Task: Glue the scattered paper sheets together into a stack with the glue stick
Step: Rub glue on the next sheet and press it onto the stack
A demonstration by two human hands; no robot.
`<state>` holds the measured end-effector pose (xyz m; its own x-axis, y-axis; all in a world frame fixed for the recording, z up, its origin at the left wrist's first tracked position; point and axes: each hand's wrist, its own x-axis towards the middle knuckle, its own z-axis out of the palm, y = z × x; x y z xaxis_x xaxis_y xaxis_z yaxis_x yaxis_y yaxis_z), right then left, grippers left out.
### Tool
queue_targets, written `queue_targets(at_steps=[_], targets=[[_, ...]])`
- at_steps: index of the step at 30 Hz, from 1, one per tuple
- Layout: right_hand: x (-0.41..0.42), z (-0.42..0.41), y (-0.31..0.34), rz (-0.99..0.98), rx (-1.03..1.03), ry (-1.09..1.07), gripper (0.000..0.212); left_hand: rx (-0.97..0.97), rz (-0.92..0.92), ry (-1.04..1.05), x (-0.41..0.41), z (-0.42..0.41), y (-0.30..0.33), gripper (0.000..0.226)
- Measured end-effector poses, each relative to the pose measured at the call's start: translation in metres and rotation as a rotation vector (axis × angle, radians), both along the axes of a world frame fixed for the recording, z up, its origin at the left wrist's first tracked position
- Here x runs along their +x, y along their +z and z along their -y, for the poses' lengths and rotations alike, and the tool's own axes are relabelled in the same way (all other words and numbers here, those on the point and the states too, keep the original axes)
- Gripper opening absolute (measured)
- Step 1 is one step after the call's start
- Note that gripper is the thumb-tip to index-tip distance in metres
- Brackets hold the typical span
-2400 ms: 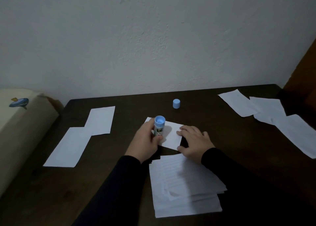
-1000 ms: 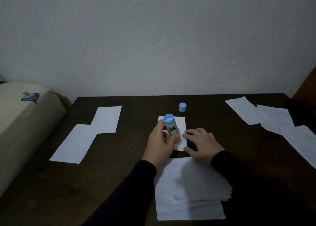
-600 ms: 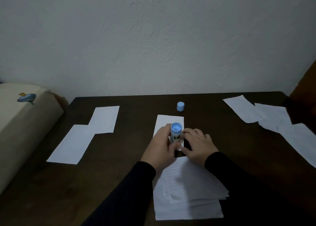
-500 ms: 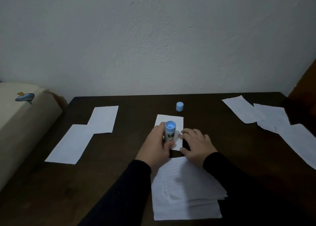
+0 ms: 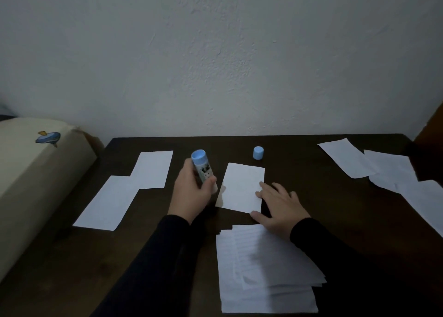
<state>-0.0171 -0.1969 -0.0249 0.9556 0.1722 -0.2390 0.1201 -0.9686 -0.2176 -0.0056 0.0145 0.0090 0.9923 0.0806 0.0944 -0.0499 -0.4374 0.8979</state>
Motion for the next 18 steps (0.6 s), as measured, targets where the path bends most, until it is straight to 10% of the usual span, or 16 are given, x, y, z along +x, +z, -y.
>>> queue_targets(at_steps=[18], targets=[[0.000, 0.005, 0.007, 0.007, -0.079, -0.159, 0.050, 0.110, 0.020, -0.195, -0.012, 0.027, -0.006, 0.035]])
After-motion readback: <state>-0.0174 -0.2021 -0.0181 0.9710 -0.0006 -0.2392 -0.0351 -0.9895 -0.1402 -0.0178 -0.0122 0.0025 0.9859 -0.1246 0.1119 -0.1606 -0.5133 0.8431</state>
